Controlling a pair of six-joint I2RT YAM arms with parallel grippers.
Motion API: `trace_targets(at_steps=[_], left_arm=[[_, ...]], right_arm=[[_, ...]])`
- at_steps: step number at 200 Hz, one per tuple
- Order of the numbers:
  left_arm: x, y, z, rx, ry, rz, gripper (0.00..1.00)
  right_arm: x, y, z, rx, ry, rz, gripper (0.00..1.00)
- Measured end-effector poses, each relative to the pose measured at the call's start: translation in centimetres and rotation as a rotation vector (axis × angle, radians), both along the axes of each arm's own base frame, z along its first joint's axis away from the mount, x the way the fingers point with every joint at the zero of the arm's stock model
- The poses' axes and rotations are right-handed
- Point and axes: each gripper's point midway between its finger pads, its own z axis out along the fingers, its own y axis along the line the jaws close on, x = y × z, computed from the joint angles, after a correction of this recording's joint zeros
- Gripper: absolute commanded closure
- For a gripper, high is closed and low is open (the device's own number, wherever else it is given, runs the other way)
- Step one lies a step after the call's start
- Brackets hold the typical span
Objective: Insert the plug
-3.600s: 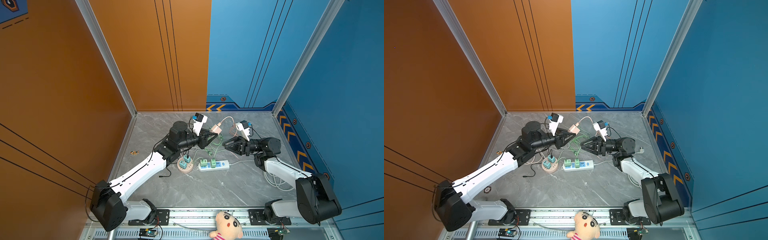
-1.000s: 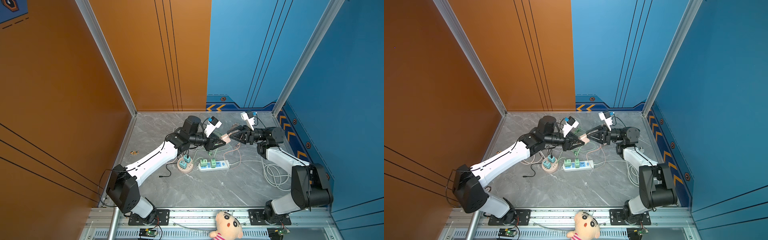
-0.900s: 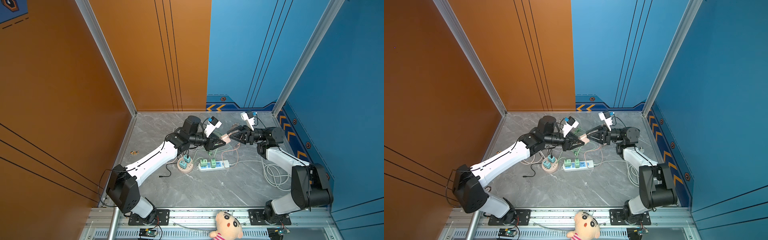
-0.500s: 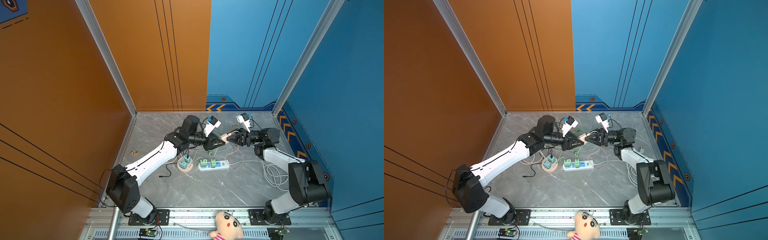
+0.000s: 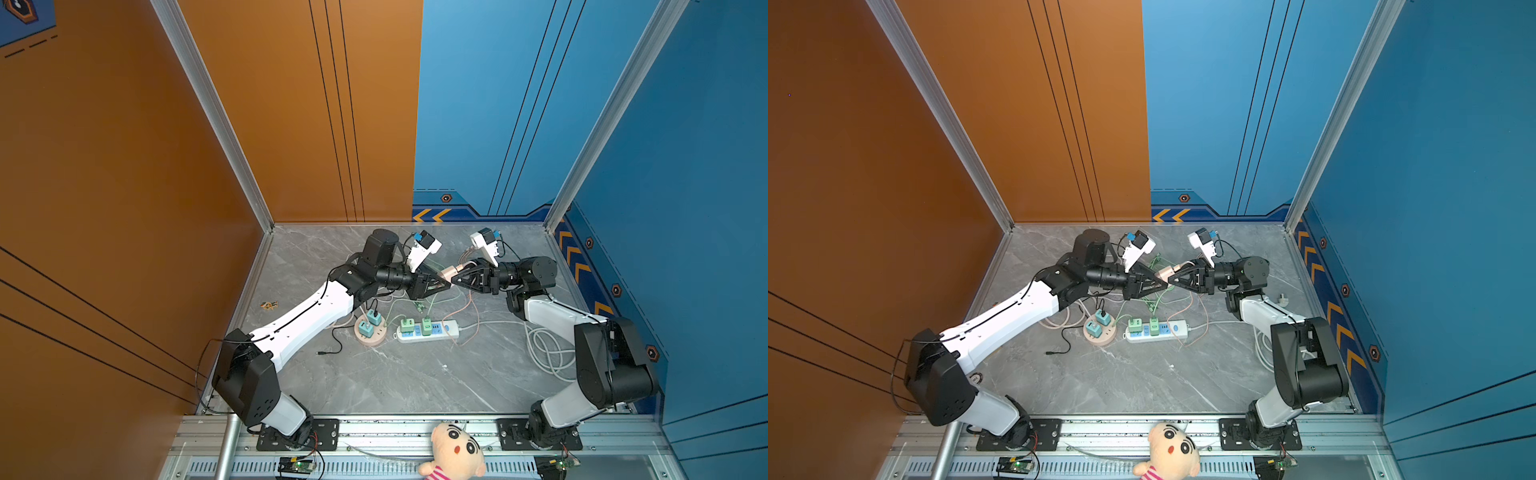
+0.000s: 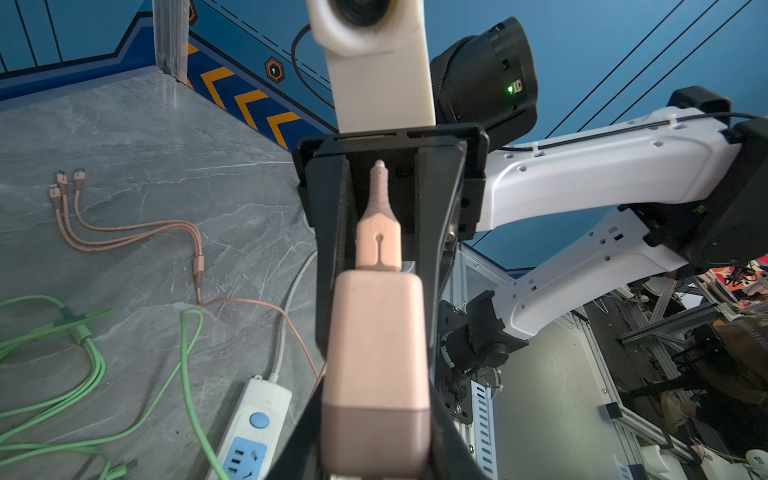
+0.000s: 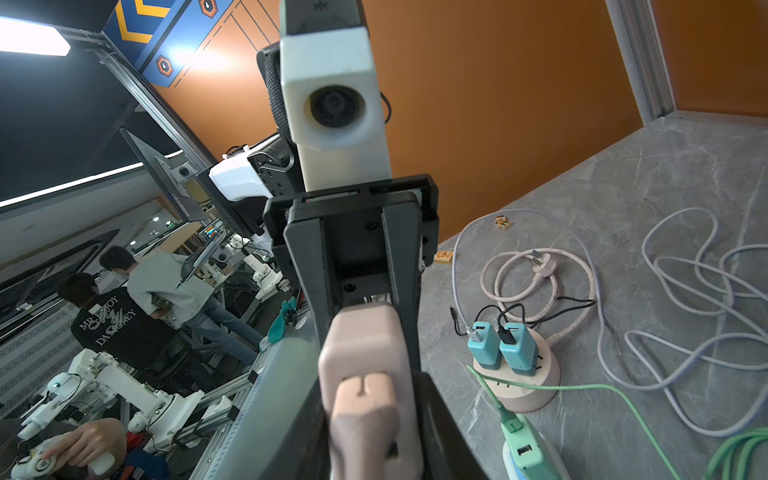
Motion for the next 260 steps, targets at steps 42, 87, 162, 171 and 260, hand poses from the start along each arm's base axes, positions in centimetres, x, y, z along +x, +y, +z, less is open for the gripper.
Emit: trace_targets(at_steps=[42, 87, 162, 171, 260], left_arm=[[-0.1, -0.2, 0.0, -0.004, 0.018, -0.016, 0.90], [0.2, -0.5, 0.4, -0.013, 0.032, -0.023, 0.70], [2.0, 0.9, 3.4, -0.107, -0.063, 0.067, 0.35], [2.4, 2.0, 3.8, -0.115, -0.074, 0.102, 0.35], [2.7, 6.6, 4.9, -0.101, -0.119, 0.250, 0.38]], right_arm=[[0.0, 0.0, 0.0, 0.001, -0.007, -0.001, 0.90], [0.3, -0.2, 0.4, 0.005, -0.036, -0.010, 1.00], [-0.1, -3.0, 3.8, 0.018, -0.151, -0.100, 1.00], [-0.5, -3.6, 4.5, 0.016, -0.182, -0.117, 1.00], [5.8, -10.2, 3.6, 0.024, -0.041, -0.349, 1.00]])
